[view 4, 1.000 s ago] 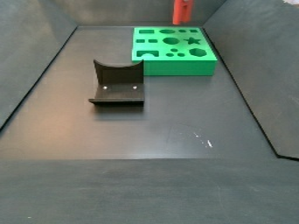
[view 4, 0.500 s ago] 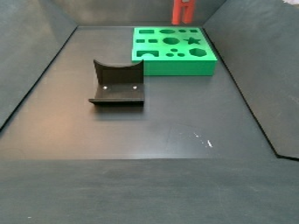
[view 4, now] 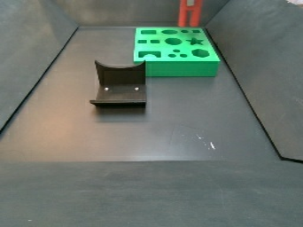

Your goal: Insert the square-circle object.

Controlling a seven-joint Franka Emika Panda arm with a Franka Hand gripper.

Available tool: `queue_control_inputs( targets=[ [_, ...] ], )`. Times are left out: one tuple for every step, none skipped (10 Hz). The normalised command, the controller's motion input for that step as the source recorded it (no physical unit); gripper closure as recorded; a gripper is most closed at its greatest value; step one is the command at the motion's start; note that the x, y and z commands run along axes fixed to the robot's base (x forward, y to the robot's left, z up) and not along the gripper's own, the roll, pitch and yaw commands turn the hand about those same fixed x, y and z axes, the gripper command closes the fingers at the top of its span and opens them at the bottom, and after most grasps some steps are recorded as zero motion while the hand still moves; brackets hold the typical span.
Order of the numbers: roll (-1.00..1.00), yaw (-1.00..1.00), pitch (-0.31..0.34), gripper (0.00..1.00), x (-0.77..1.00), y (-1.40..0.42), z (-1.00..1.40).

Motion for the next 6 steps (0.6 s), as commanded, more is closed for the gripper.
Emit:
queue_control_inputs(
  targets=[
    [0.07, -0.25, 0.0, 1.0, -0.28, -0.05, -0.11],
    [0.06, -0.22, 0.0, 1.0, -0.26, -0.06, -0.16],
    [0.05, -0.05, 0.0, 1.0, -0.01, -0.03, -0.17],
    [0.07, 0.0, 0.0, 1.0, 0.0, 0.0, -0.18],
    [0.11, 0.0, 0.0, 1.0, 0.07, 0.0, -0.15],
    [0.19, 0.0, 0.011, 1.0, 0.11, 0.0, -0.06]
  ],
)
